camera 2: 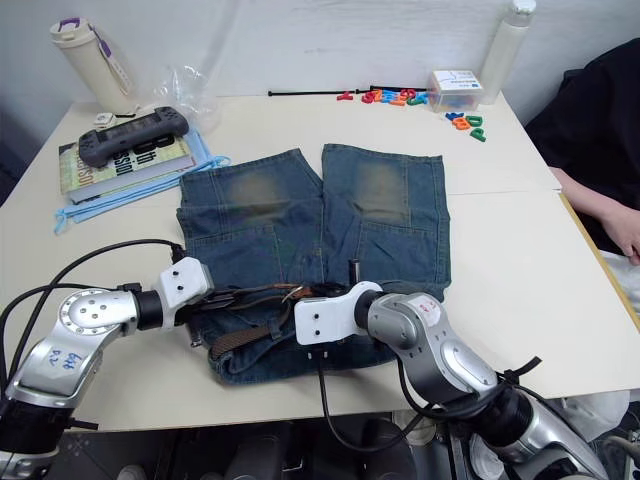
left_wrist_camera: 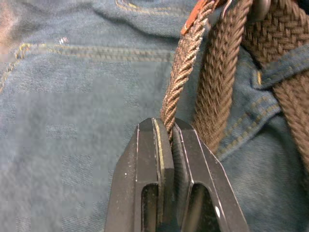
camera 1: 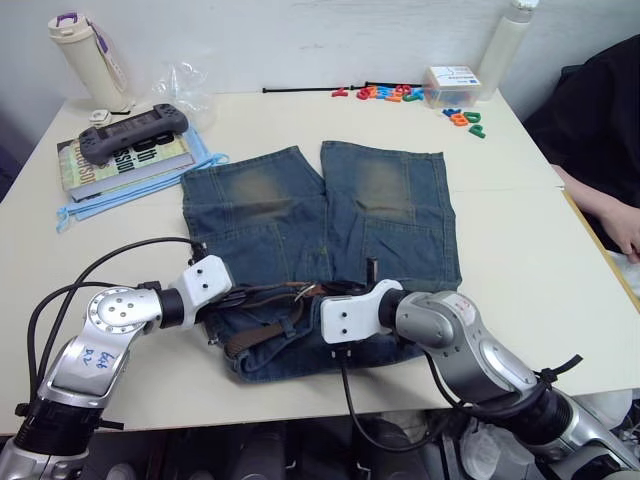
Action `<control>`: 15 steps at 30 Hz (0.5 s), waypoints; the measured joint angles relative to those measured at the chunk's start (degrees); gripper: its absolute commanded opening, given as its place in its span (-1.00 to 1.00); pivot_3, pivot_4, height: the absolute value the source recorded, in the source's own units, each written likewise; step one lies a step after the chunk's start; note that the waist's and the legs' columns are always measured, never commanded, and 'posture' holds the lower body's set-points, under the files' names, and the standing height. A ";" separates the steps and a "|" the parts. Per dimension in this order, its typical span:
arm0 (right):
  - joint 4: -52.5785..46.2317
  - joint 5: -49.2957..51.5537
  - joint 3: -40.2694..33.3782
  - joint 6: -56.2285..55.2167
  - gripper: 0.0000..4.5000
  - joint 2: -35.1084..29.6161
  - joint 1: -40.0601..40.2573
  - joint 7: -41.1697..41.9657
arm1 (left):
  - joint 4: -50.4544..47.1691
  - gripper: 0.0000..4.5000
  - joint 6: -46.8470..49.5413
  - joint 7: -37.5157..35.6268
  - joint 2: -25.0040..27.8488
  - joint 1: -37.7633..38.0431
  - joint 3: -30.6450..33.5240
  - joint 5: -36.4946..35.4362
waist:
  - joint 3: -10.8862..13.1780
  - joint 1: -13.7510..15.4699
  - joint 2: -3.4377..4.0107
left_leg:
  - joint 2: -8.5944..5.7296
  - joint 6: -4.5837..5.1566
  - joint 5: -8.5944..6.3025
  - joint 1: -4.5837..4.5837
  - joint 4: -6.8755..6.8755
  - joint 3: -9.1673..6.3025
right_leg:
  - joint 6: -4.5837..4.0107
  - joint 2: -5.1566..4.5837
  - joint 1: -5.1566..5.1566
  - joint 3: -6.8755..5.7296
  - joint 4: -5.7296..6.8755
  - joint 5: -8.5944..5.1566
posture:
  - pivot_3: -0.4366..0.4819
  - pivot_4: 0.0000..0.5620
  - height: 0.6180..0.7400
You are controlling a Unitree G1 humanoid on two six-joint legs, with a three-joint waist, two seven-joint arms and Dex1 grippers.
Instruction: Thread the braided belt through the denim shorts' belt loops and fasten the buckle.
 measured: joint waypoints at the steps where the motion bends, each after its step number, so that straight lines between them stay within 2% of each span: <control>1: 0.21 -0.20 0.00 -0.18 -1.00 0.27 -0.11 0.11 | 0.27 -1.00 -0.10 -0.05 -0.12 -0.24 -0.06 0.07 | 0.00 0.00 0.00 | 0.00 0.05 0.03 -0.01 0.00 0.04 | 0.00 0.01 -0.04 -0.01 0.03 0.00 | -0.05 -0.47 0.63; 10: 2.24 -1.95 -0.18 -1.01 -1.00 2.82 -0.67 1.16 | 0.61 -1.00 -1.23 -0.55 -1.29 -1.59 -1.26 1.18 | 0.00 -0.10 0.00 | 0.04 0.03 0.05 -0.01 0.01 0.12 | 0.00 0.02 -0.11 0.05 0.10 0.00 | -0.05 -0.47 0.63; 15: 3.45 -2.61 -0.62 -0.97 -1.00 3.73 -0.68 1.38 | 0.46 -1.00 2.47 1.37 -4.92 -2.15 -1.36 1.60 | 0.00 0.05 -0.01 | 0.03 0.07 0.07 -0.01 0.05 0.12 | 0.00 0.02 -0.08 0.04 0.12 0.00 | -0.05 -0.47 0.63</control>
